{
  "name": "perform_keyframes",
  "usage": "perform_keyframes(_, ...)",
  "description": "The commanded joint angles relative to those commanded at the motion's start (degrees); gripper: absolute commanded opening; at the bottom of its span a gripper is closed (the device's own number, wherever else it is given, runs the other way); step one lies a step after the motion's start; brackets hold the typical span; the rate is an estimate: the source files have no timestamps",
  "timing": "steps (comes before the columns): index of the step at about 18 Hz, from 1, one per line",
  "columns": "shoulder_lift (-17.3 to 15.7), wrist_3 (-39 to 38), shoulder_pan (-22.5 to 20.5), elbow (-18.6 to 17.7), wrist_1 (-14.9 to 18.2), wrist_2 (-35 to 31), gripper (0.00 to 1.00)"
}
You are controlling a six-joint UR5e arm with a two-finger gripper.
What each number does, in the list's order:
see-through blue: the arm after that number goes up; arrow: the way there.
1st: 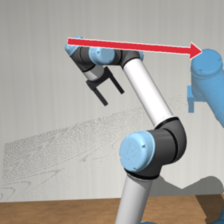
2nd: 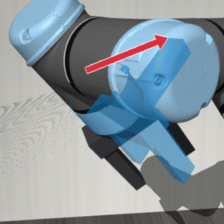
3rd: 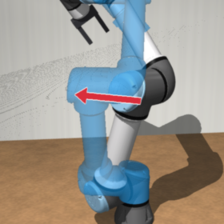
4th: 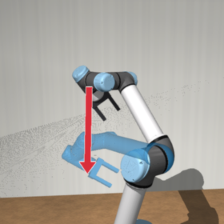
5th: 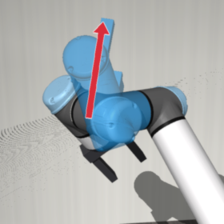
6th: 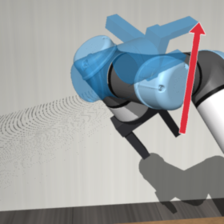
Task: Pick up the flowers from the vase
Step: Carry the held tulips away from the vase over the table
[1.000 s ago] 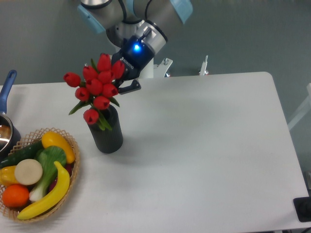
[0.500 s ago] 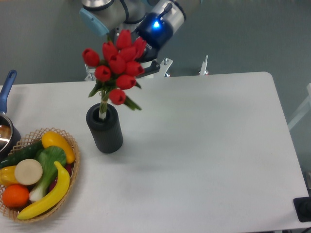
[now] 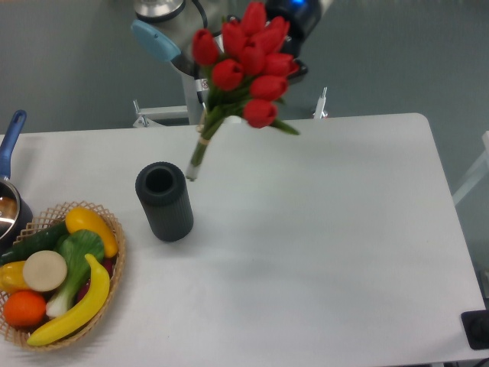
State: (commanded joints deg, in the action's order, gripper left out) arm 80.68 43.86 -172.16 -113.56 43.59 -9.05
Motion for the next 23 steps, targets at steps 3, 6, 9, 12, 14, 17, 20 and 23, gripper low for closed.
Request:
perform_keyframes(3,1.58,3.85,-3.26,0.79,0.0,-0.44,0.04)
perform_keyframes(6,3.77,10.26,-7.3,0.79,-0.18,-2.71,0.05)
perform_keyframes(9,5.27,16.42,-7.49,1.4,-0.18,-9.99,0.04)
perform_keyframes(12,6.5,19.5,-7.31,2.11,-0.09,-20.71,0.04)
perform_keyframes(14,8.79,24.34,-6.78,2.64,0.0,-28.37,0.04)
perform_keyframes(17,10.37,25.22,-5.12,3.78,0.09,-37.76,0.04)
perform_keyframes(20,13.09,25.31,-2.48,5.97,0.09,-45.42,0.04)
perform_keyframes(23,15.9,25.31,0.24,8.69,0.26,-54.2,0.04)
